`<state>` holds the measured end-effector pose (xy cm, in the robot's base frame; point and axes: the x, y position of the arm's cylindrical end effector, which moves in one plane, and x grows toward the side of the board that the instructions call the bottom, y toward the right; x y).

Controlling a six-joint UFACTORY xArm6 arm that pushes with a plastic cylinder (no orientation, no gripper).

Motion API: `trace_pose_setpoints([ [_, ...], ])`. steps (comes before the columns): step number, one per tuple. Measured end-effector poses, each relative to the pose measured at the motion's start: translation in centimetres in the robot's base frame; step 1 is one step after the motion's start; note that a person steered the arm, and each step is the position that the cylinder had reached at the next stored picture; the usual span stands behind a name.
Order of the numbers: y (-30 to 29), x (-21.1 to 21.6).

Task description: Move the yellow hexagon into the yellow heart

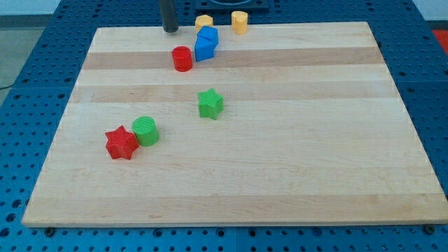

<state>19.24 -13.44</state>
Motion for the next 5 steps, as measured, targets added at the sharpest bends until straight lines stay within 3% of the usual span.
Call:
trace_pose_setpoints([
  [3, 0.8, 0.0],
  [5, 4.4, 0.0],
])
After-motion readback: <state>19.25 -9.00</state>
